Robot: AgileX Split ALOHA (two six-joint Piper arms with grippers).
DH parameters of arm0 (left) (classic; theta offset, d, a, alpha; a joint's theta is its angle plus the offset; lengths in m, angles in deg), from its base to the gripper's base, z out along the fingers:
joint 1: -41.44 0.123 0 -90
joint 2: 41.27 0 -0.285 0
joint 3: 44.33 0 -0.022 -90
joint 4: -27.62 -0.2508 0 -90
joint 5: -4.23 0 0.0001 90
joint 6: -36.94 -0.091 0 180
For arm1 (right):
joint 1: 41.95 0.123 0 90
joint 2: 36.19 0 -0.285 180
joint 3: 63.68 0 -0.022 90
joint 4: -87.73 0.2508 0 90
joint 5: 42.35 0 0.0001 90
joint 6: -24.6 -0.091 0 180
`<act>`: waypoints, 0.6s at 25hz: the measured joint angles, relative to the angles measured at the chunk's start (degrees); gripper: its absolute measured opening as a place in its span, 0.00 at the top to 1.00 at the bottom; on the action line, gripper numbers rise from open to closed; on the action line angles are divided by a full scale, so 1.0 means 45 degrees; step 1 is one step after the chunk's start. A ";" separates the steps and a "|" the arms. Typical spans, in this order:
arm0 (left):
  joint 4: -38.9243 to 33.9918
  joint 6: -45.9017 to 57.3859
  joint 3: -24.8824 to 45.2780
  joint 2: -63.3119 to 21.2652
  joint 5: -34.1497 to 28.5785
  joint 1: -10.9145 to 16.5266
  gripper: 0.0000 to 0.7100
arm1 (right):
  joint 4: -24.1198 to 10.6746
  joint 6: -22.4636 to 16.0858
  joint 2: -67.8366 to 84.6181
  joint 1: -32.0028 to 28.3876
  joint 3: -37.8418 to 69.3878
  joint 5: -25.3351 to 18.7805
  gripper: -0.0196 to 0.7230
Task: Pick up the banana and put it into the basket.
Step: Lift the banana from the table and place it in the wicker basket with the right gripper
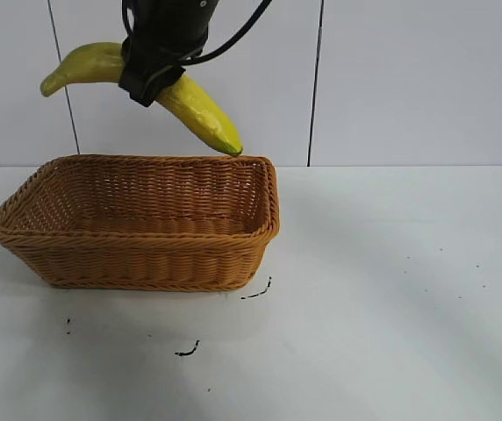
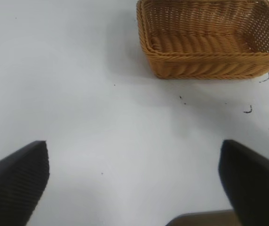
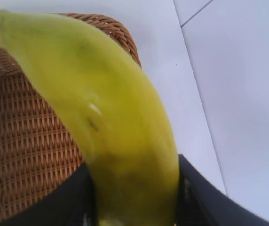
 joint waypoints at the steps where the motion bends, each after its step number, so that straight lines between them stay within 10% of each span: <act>1: 0.0000 0.0000 0.0000 0.0000 0.0000 0.0000 0.02 | 0.0151 0.0001 -0.0213 0.0000 0.0000 0.0231 0.55; 15: 0.0000 0.0000 0.0000 0.0000 0.0000 0.0000 0.02 | 0.0948 -0.0082 -0.1462 0.0000 0.0000 0.0682 0.55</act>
